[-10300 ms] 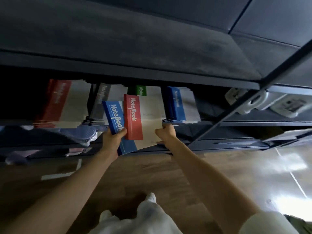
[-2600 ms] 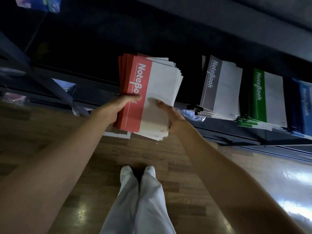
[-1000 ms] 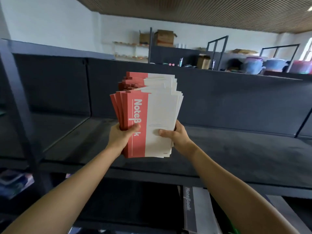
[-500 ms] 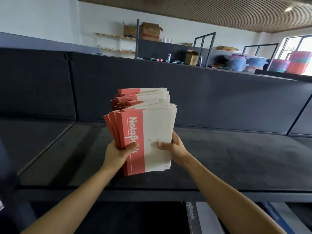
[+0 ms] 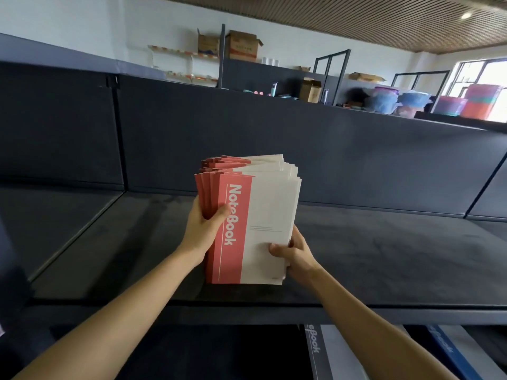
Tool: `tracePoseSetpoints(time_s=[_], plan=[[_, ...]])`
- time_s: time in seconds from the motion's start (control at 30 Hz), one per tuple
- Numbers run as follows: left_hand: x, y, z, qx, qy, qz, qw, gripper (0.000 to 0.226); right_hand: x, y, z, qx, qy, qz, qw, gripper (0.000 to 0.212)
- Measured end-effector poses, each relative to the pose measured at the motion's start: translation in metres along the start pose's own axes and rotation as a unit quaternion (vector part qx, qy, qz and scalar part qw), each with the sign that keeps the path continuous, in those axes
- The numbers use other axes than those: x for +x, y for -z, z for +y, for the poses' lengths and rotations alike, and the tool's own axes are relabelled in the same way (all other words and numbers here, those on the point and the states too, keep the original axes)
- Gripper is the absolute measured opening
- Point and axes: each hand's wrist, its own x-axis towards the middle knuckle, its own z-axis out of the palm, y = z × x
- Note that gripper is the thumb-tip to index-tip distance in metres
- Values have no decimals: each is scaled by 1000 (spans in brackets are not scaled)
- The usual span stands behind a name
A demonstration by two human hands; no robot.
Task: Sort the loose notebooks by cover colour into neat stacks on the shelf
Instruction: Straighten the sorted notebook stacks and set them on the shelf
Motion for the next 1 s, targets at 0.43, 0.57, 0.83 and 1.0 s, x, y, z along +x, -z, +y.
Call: tracePoseSetpoints(time_s=[0.43,0.57,0.83,1.0], plan=[[20,7,23,-34,-59,-19,997,123,18,9,-29,-5,24,-30,999,109],[18,-4,28,-18,-77,-50,996,132,15,-6,-32,9,37,-29,999,117],[23,-11,59,-1,-91,-54,994,127,23,-11,-86,-15,153,21,988,91],[23,-9,65,84,-82,-72,990,44,28,-16,-96,-82,190,49,977,56]])
